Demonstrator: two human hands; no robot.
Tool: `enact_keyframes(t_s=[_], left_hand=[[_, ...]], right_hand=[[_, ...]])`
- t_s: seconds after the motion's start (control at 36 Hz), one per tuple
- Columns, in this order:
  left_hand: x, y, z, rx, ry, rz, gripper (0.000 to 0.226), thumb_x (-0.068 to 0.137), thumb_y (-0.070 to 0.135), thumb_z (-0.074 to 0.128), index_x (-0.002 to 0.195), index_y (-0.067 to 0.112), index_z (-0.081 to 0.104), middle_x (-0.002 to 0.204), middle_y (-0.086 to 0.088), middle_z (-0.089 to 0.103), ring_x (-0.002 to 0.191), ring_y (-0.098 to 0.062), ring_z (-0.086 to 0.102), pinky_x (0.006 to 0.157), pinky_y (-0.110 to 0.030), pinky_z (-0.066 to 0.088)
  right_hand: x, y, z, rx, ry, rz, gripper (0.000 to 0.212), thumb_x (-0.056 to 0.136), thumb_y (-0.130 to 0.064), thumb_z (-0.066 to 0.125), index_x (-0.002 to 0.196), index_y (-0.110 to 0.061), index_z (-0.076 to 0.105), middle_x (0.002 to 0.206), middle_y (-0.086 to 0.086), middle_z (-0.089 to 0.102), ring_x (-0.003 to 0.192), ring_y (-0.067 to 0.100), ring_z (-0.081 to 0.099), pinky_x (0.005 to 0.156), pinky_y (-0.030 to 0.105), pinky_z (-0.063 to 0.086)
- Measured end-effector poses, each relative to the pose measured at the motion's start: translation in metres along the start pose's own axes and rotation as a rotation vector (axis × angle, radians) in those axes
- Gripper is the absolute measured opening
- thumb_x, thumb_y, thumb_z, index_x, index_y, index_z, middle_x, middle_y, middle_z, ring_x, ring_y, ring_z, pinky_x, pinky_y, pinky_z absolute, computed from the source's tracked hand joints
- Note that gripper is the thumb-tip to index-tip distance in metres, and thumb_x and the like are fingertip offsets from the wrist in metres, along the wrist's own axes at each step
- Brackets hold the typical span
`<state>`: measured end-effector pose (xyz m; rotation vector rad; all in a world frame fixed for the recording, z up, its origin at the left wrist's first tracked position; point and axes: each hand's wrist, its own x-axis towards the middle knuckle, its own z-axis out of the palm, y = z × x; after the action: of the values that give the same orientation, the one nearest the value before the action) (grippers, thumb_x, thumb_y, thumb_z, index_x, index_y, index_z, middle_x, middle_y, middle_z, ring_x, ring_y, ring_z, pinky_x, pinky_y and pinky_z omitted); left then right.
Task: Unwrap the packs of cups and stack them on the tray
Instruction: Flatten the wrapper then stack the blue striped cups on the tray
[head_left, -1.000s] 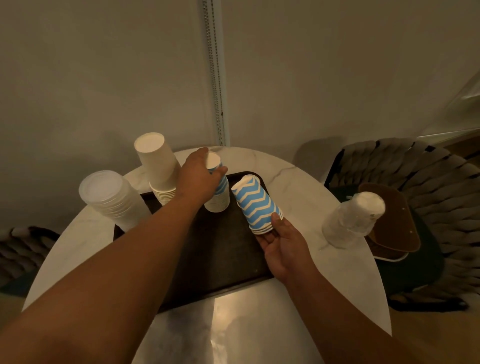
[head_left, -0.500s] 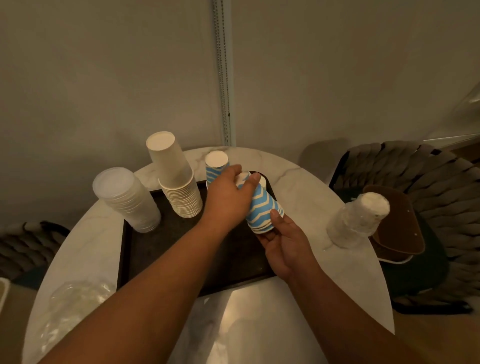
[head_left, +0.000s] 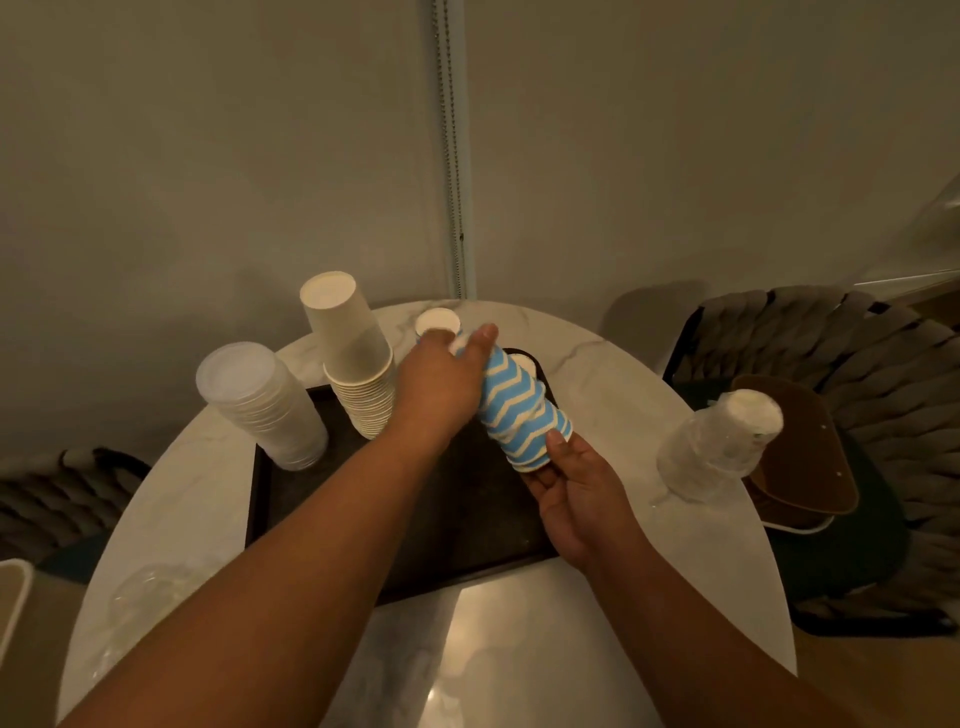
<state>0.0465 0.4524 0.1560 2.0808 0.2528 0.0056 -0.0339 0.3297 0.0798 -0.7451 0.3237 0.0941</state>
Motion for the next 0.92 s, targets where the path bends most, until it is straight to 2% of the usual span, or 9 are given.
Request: enact_keyframes(t_s=[0.14,0.22,0.33,0.42,0.56,0.69,0.78,0.86,0.92], left_hand=[[0.03,0.031,-0.029,0.063,0.231,0.325,0.06,0.088,0.049,0.065,0.132,0.009,0.054,0.127,-0.009,0.061,0.118,-0.024,0.056,0.098,-0.031,0.042],[0.046,0.037,-0.036,0.22,0.261,0.453,0.062,0.09,0.044,0.065,0.137,0.007,0.049,0.134,-0.013,0.055,0.124,-0.025,0.05,0.101,-0.031,0.036],[0.058,0.019,-0.028,0.374,0.172,0.416,0.063,0.091,0.042,0.064,0.141,0.009,0.044,0.139,-0.013,0.049,0.127,-0.026,0.046,0.1,-0.031,0.034],[0.06,0.001,-0.019,0.413,0.091,0.35,0.061,0.092,0.04,0.063,0.141,0.01,0.044,0.141,-0.012,0.047,0.128,-0.028,0.046,0.102,-0.035,0.037],[0.059,-0.02,-0.006,0.493,0.017,0.294,0.055,0.092,0.035,0.063,0.14,0.013,0.045,0.143,-0.01,0.045,0.127,-0.028,0.048,0.1,-0.036,0.039],[0.06,-0.024,-0.004,0.471,0.01,0.287,0.056,0.092,0.034,0.064,0.14,0.012,0.045,0.145,-0.01,0.044,0.13,-0.027,0.045,0.102,-0.034,0.036],[0.055,-0.02,-0.008,0.389,0.105,0.36,0.055,0.093,0.04,0.06,0.138,0.009,0.049,0.147,-0.011,0.043,0.134,-0.026,0.042,0.108,-0.033,0.033],[0.037,-0.016,-0.011,0.135,0.225,0.441,0.046,0.094,0.04,0.059,0.127,0.009,0.057,0.129,-0.009,0.056,0.118,-0.021,0.053,0.101,-0.032,0.042],[0.021,-0.014,-0.008,0.015,0.201,0.386,0.048,0.091,0.047,0.058,0.124,0.012,0.059,0.119,-0.005,0.062,0.107,-0.017,0.06,0.094,-0.036,0.05]], right_hand=[[0.006,-0.003,-0.006,0.045,0.044,0.001,0.036,0.081,-0.019,0.055,0.116,-0.011,0.06,0.108,0.006,0.073,0.098,0.019,0.07,0.088,0.031,0.055],[0.008,-0.004,-0.009,0.06,0.067,0.0,0.025,0.09,-0.013,0.051,0.113,-0.011,0.061,0.105,0.006,0.074,0.096,0.019,0.071,0.086,0.032,0.056],[0.01,-0.004,-0.012,0.059,0.093,0.006,0.024,0.091,-0.012,0.052,0.113,-0.01,0.061,0.106,0.008,0.073,0.096,0.02,0.071,0.088,0.034,0.055],[0.012,-0.004,-0.014,0.055,0.111,0.013,0.033,0.084,-0.017,0.057,0.116,-0.011,0.06,0.109,0.008,0.073,0.099,0.022,0.07,0.088,0.033,0.055],[0.014,-0.002,-0.019,0.042,0.137,0.022,0.034,0.084,-0.017,0.058,0.117,-0.01,0.061,0.111,0.009,0.072,0.101,0.022,0.069,0.094,0.037,0.052],[0.014,0.001,-0.02,0.034,0.155,0.036,0.039,0.08,-0.018,0.06,0.118,-0.01,0.06,0.11,0.009,0.072,0.101,0.023,0.069,0.097,0.039,0.05],[0.014,0.002,-0.019,0.037,0.16,0.041,0.037,0.083,-0.017,0.06,0.119,-0.01,0.06,0.113,0.011,0.071,0.103,0.025,0.068,0.096,0.039,0.05],[0.014,0.002,-0.014,0.038,0.153,0.049,0.037,0.083,-0.017,0.06,0.119,-0.01,0.06,0.113,0.011,0.071,0.102,0.024,0.068,0.097,0.039,0.05],[0.015,0.003,-0.01,0.028,0.139,0.044,0.046,0.078,-0.02,0.062,0.123,-0.01,0.058,0.114,0.01,0.071,0.101,0.023,0.069,0.095,0.038,0.05]])
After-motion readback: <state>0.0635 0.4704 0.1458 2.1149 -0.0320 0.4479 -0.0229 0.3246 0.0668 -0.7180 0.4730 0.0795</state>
